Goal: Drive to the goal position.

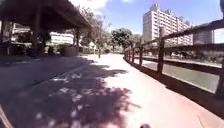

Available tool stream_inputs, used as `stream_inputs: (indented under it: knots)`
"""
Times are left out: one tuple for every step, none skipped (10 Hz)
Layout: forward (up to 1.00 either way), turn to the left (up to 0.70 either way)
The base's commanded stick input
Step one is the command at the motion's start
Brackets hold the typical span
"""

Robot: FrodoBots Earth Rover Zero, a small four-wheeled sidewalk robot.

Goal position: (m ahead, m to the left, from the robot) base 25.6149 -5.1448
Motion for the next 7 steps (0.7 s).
stream_inputs:
  knots:
    - [0.85,0.0]
    - [0.85,0.0]
    - [0.85,0.0]
    - [0.85,0.0]
    - [0.85,0.0]
    - [0.85,0.0]
    - [0.85,0.0]
